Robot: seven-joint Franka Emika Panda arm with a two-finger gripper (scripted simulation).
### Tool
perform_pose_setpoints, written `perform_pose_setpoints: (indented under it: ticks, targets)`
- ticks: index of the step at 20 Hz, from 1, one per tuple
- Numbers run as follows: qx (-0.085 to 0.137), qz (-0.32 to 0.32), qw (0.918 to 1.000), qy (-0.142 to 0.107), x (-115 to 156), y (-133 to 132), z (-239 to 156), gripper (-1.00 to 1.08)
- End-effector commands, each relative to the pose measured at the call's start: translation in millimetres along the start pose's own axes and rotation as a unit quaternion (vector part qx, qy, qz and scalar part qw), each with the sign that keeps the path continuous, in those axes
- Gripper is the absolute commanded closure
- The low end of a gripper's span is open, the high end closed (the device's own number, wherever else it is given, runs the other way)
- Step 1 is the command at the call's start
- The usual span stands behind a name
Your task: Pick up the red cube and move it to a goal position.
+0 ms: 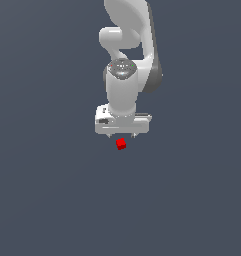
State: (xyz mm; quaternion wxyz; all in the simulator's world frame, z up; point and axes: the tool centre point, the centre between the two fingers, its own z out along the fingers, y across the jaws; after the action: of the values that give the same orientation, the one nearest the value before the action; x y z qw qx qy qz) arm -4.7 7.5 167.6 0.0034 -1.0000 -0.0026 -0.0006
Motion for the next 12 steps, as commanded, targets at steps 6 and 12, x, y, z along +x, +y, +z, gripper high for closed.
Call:
perform_pose_setpoints:
  ticks: [6,12]
  targets:
    - [0.0,-0.007,1.0,0.0,-2,0,6,-0.92]
    - [0.0,-0.034,0.9994,0.0,-12,-1,31,-0.92]
